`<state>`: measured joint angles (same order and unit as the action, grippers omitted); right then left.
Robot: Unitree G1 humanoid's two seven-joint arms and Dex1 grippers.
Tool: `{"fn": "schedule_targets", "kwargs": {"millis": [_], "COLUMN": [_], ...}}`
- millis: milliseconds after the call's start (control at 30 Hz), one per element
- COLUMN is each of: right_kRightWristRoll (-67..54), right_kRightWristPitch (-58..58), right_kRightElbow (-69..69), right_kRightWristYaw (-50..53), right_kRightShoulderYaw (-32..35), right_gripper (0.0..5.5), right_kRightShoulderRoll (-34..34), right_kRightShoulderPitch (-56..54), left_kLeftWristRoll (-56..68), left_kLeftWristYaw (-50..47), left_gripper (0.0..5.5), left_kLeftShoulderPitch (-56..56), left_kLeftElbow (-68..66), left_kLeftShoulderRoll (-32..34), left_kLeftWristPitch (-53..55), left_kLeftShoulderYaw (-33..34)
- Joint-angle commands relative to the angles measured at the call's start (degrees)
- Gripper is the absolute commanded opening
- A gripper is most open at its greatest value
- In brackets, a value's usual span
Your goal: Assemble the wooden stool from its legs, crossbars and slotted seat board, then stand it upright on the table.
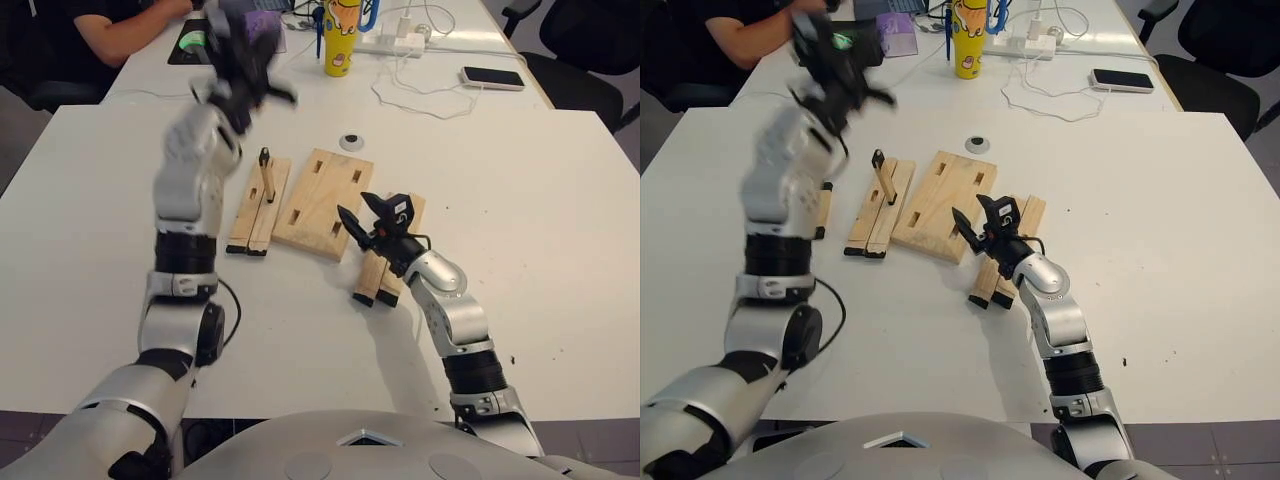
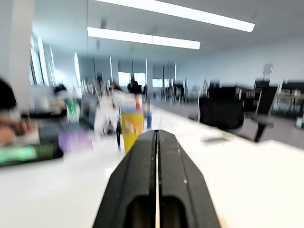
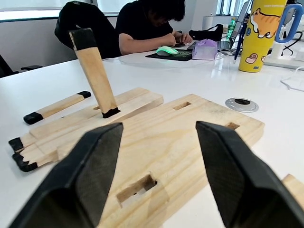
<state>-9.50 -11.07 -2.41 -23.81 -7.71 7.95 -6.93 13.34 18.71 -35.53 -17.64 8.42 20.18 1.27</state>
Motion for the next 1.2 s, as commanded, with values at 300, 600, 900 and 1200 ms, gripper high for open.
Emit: {"fn": "schedule_targets", "kwargs": {"millis": [300,600,900,1200], "right_kRightWristRoll": [0.14,-0.08,-0.16,-0.19], "right_kRightWristPitch": [1.44,1.39,0.91,0.17], "right_kRightElbow": [2.88,2.81,0.09,-0.85], "right_kRightWristYaw": [-0.17,-0.93,-0.02,0.01], "right_kRightShoulderYaw": [0.70,0.88,2.18,2.64], "right_gripper": [2.86,2.86,2.86,2.86], "right_kRightShoulderRoll": [-0.60,0.29,1.44,1.67], "right_kRightShoulderPitch": [-3.90,-2.88,0.03,0.82], "left_kLeftWristRoll": [-4.32,-8.37,1.83,7.27], "left_kLeftWristYaw": [-7.62,-15.54,-11.78,-11.90], "left_gripper": [0.02,0.46,1.75,2.60], "left_kLeftShoulderPitch": [1.05,7.16,32.08,35.05], "left_kLeftElbow": [5.92,29.34,49.35,45.54], "left_kLeftShoulderRoll": [-1.18,0.34,-2.05,-3.64], "left_kLeftWristPitch": [-4.00,-4.89,10.58,24.28], "left_kLeftShoulderYaw": [0.02,3.64,1.34,-2.32]}}
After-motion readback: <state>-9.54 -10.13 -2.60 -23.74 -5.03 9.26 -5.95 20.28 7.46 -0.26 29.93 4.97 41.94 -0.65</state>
